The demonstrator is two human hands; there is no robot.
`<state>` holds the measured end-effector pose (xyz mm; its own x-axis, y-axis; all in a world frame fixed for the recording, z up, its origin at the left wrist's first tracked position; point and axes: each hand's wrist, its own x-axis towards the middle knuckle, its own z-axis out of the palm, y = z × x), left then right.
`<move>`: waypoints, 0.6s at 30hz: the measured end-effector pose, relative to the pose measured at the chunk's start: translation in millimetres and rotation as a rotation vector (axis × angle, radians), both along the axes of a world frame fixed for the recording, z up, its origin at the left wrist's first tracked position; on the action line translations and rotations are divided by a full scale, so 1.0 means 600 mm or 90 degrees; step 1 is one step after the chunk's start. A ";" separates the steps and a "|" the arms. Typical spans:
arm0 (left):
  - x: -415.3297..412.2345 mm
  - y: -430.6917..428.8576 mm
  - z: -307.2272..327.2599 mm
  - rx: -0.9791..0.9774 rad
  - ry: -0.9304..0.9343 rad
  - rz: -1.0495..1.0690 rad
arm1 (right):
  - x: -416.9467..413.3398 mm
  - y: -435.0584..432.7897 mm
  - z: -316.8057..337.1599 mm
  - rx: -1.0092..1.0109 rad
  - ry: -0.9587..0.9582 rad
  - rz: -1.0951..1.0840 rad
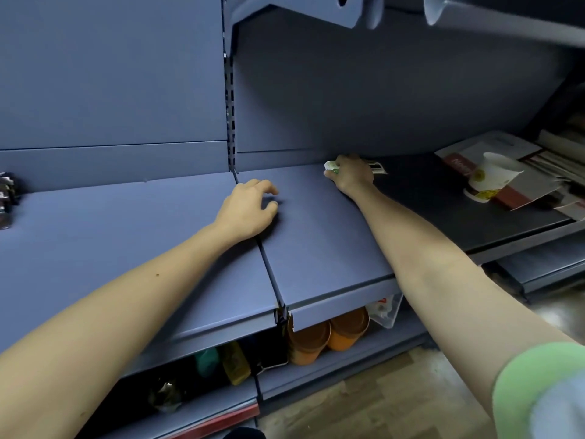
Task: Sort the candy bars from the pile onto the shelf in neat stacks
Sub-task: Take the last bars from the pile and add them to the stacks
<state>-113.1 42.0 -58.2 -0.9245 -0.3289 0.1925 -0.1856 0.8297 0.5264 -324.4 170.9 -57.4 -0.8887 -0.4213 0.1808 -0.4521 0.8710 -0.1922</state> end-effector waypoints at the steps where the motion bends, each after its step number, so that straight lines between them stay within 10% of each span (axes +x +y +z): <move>1: 0.000 -0.004 0.000 0.001 0.000 0.002 | 0.000 0.000 -0.001 -0.002 0.017 -0.002; 14: -0.001 -0.031 0.000 0.025 0.021 -0.003 | 0.033 -0.007 0.007 -0.024 0.088 0.021; 18: 0.005 -0.028 0.014 0.090 0.036 0.005 | 0.080 -0.020 0.019 -0.216 0.067 0.114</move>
<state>-110.2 25.2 -49.7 -0.9105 -0.3642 0.1959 -0.1587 0.7451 0.6479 -276.1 159.1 -45.8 -0.7759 -0.4686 0.4223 -0.6235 0.6713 -0.4008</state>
